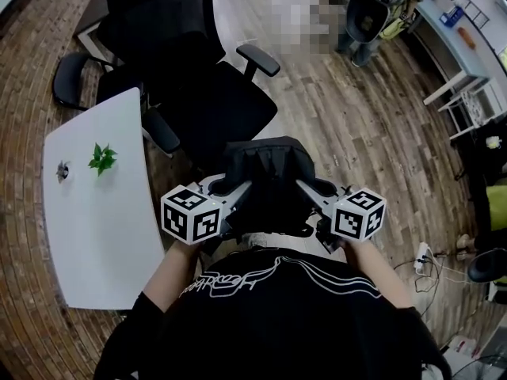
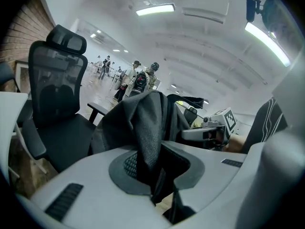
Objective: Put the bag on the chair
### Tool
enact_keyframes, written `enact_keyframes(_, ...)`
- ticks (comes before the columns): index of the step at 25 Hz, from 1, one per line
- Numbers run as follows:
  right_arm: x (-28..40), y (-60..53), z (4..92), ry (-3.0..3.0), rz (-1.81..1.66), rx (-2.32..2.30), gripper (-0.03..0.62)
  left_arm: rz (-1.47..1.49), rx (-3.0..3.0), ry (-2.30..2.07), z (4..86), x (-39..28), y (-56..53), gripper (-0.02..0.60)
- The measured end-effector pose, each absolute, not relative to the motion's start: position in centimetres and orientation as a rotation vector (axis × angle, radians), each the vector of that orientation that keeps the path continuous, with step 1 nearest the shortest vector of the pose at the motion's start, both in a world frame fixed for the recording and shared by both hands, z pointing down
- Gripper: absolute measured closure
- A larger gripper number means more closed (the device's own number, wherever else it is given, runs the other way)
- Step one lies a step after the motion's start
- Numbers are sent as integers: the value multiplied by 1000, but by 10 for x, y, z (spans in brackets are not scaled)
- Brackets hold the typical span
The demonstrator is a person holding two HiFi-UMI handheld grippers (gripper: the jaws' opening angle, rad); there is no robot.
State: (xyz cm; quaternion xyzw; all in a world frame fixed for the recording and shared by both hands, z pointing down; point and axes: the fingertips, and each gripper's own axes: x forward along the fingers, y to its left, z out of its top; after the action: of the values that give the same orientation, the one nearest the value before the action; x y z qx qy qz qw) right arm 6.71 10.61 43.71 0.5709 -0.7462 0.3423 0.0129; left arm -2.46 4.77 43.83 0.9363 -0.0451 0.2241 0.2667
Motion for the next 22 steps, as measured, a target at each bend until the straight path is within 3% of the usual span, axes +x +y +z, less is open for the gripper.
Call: enact_keyframes(22,126,-65,453,-2472,1089,1479,562,586,2445,-436,450,23,-101,500)
